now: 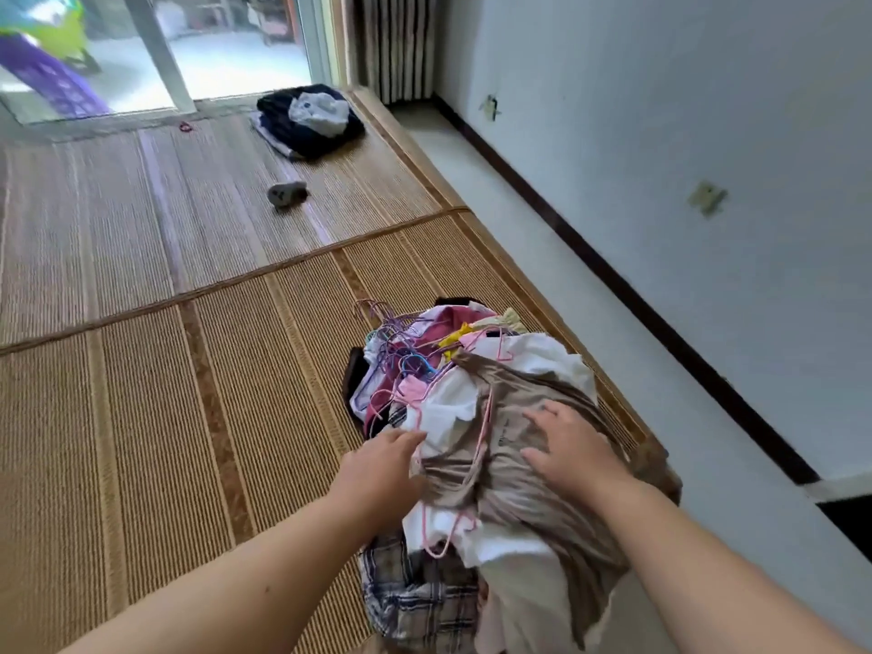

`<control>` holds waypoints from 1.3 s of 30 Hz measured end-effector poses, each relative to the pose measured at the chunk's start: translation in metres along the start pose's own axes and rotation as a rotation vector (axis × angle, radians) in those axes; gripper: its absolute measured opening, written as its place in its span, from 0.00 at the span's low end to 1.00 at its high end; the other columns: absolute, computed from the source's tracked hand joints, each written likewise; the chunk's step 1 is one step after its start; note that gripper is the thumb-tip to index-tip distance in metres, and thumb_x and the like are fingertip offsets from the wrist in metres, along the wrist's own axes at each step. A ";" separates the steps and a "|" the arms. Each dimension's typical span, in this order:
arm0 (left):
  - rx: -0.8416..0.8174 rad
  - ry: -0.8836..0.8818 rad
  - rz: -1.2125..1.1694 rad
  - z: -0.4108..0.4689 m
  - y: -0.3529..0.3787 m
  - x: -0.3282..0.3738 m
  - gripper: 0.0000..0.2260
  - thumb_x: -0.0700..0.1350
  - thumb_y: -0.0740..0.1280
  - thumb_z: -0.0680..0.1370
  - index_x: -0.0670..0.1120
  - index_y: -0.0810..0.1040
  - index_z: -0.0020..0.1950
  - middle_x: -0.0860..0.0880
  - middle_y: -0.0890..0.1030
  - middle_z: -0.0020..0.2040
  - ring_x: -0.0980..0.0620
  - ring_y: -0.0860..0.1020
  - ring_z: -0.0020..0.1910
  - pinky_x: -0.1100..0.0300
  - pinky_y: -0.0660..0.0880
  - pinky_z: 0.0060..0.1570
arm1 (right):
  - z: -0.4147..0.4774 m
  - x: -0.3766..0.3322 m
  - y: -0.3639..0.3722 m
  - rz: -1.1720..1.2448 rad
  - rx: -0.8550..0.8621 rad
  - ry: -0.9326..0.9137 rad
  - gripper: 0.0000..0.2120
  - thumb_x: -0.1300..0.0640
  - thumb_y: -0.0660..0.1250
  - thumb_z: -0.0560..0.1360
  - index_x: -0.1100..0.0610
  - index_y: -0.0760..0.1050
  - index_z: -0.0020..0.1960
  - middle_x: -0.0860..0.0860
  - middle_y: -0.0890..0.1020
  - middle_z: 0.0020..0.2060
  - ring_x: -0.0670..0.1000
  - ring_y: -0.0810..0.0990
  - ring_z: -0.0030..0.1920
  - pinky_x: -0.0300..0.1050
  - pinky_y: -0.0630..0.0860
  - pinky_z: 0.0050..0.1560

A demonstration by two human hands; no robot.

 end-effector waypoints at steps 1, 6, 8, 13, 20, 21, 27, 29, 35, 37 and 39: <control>0.004 -0.031 0.012 0.011 0.002 -0.001 0.28 0.54 0.64 0.76 0.58 0.59 0.74 0.55 0.65 0.73 0.51 0.67 0.69 0.44 0.67 0.66 | 0.020 0.005 -0.001 -0.013 -0.024 -0.027 0.27 0.47 0.64 0.74 0.45 0.63 0.72 0.49 0.60 0.74 0.52 0.61 0.72 0.53 0.62 0.70; 0.023 -0.231 -0.011 0.058 0.017 -0.016 0.27 0.53 0.63 0.76 0.57 0.61 0.74 0.53 0.68 0.71 0.50 0.69 0.67 0.45 0.69 0.64 | 0.127 0.020 0.013 -0.097 -0.148 -0.198 0.28 0.49 0.65 0.73 0.46 0.64 0.71 0.50 0.63 0.73 0.53 0.63 0.71 0.53 0.63 0.70; 0.020 -0.320 -0.057 0.071 0.031 -0.021 0.27 0.53 0.63 0.76 0.57 0.61 0.74 0.53 0.67 0.71 0.49 0.69 0.68 0.47 0.69 0.64 | 0.162 0.019 0.023 -0.134 -0.184 -0.274 0.28 0.49 0.65 0.73 0.47 0.63 0.72 0.49 0.64 0.72 0.53 0.65 0.70 0.53 0.66 0.68; -0.059 -0.475 -0.175 0.095 0.086 -0.025 0.26 0.53 0.62 0.75 0.56 0.62 0.73 0.49 0.69 0.69 0.46 0.69 0.67 0.48 0.70 0.63 | 0.246 -0.001 0.050 -0.266 -0.199 -0.442 0.27 0.49 0.61 0.76 0.47 0.59 0.74 0.48 0.60 0.74 0.52 0.61 0.73 0.58 0.65 0.68; -0.070 -0.705 -0.280 0.098 0.137 -0.038 0.27 0.53 0.64 0.73 0.52 0.63 0.71 0.46 0.69 0.65 0.41 0.71 0.63 0.48 0.71 0.61 | 0.304 -0.027 0.083 -0.522 -0.302 -0.472 0.26 0.46 0.53 0.80 0.45 0.51 0.76 0.51 0.59 0.75 0.57 0.54 0.74 0.71 0.46 0.68; -0.061 -0.719 -0.275 0.099 0.139 -0.040 0.27 0.54 0.64 0.73 0.52 0.62 0.71 0.46 0.68 0.66 0.41 0.70 0.63 0.48 0.70 0.62 | 0.306 -0.030 0.084 -0.550 -0.300 -0.484 0.23 0.48 0.53 0.80 0.46 0.57 0.74 0.54 0.65 0.71 0.57 0.60 0.72 0.70 0.47 0.68; -0.052 -0.741 -0.337 0.093 0.139 -0.047 0.28 0.53 0.65 0.73 0.52 0.63 0.72 0.45 0.70 0.66 0.43 0.70 0.64 0.50 0.69 0.63 | 0.297 -0.032 0.068 -0.601 -0.152 -0.664 0.11 0.50 0.62 0.76 0.48 0.78 0.55 0.54 0.76 0.51 0.59 0.77 0.53 0.49 0.71 0.54; -0.026 -0.734 -0.387 0.092 0.133 -0.045 0.26 0.51 0.65 0.73 0.52 0.64 0.70 0.46 0.72 0.64 0.43 0.72 0.63 0.50 0.70 0.62 | 0.291 -0.027 0.056 -0.462 -0.114 -0.678 0.10 0.50 0.63 0.76 0.49 0.80 0.54 0.54 0.77 0.49 0.59 0.77 0.51 0.47 0.74 0.49; 0.042 -0.722 -0.479 0.065 0.113 -0.039 0.15 0.46 0.59 0.79 0.55 0.71 0.64 0.49 0.79 0.57 0.49 0.78 0.52 0.57 0.76 0.49 | 0.245 -0.008 0.005 -0.084 -0.060 -0.645 0.07 0.56 0.70 0.72 0.54 0.82 0.49 0.53 0.83 0.46 0.58 0.79 0.49 0.47 0.74 0.45; 0.082 -0.728 -0.506 0.046 0.101 -0.041 0.10 0.46 0.58 0.80 0.55 0.74 0.59 0.52 0.79 0.51 0.53 0.79 0.42 0.62 0.74 0.33 | 0.223 -0.006 -0.009 -0.041 -0.053 -0.633 0.05 0.58 0.71 0.72 0.53 0.83 0.47 0.52 0.83 0.43 0.57 0.79 0.46 0.47 0.74 0.44; 0.112 -0.705 -0.533 0.028 0.086 -0.041 0.09 0.45 0.57 0.81 0.56 0.75 0.54 0.53 0.79 0.46 0.54 0.78 0.38 0.64 0.72 0.28 | 0.200 -0.011 -0.021 -0.008 -0.044 -0.629 0.04 0.58 0.70 0.72 0.52 0.82 0.45 0.51 0.83 0.41 0.56 0.79 0.44 0.49 0.75 0.43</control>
Point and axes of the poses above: each hand's wrist, its own z-axis towards the middle knuckle, its own y-axis out of the palm, x = y × z, the point moved 8 cm from there along z, towards the middle knuckle
